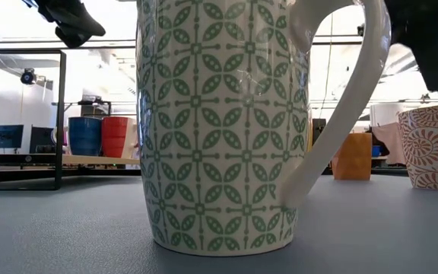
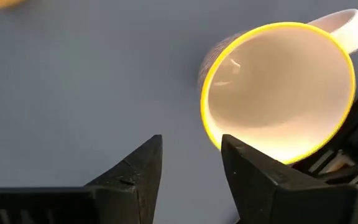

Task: Place coffee mugs
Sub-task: Put the red patterned mug on the shelf

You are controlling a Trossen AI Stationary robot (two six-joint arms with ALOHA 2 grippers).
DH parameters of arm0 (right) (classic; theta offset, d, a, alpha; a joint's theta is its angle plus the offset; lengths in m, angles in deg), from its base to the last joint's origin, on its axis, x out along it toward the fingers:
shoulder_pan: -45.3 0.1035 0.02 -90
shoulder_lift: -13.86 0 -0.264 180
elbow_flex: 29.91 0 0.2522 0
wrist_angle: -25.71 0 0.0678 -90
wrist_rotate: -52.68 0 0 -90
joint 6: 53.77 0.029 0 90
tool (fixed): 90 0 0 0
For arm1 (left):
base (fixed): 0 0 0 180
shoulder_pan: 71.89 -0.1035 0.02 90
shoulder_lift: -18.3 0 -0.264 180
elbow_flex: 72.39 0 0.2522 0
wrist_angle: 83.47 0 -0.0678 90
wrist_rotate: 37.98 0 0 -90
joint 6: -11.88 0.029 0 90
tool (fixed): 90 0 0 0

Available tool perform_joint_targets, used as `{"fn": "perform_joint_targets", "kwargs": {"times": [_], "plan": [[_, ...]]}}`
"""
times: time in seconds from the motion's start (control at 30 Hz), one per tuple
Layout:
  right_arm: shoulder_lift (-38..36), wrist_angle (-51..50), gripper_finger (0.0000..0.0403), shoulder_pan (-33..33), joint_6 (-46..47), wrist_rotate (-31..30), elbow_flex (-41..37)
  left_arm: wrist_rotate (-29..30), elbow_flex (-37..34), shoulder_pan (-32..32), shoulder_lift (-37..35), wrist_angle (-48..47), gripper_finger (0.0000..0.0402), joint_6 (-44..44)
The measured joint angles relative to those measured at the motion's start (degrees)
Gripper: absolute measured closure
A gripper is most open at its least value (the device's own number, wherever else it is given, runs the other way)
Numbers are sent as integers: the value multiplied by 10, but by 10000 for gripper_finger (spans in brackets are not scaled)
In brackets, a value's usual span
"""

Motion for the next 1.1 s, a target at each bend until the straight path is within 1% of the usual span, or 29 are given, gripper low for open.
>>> {"fn": "perform_joint_targets", "kwargs": {"times": [0.23, 0.4, 0.5, 0.63, 0.67, 0.77, 0.87, 0.97, 1.1], "plan": [[32, 1, 253, -28, -45, -7, -25, 0, 0, 0, -2, 0, 401, 0], [55, 16, 272, -62, -106, -9, -32, -1, 0, 0, -5, -1, 401, 0], [68, 35, 304, -86, -148, -6, -32, -1, 0, 0, -8, -2, 401, 0], [82, 57, 375, -113, -204, 9, -32, -1, 0, 0, -16, -6, 401, -5], [84, 57, 381, -120, -221, 9, -31, -1, 0, 0, -17, -8, 401, -6], [88, 58, 386, -142, -256, 21, -28, -1, 0, 0, -23, -10, 401, -7], [91, 56, 387, -166, -309, 18, -10, -1, 0, 0, -27, -12, 401, -7], [91, 90, 388, -187, -363, -20, 25, -1, 0, 0, -32, -12, 401, -9], [101, 102, 389, -212, -428, -41, 72, -1, 1, 0, -37, -12, 401, -9]]}}
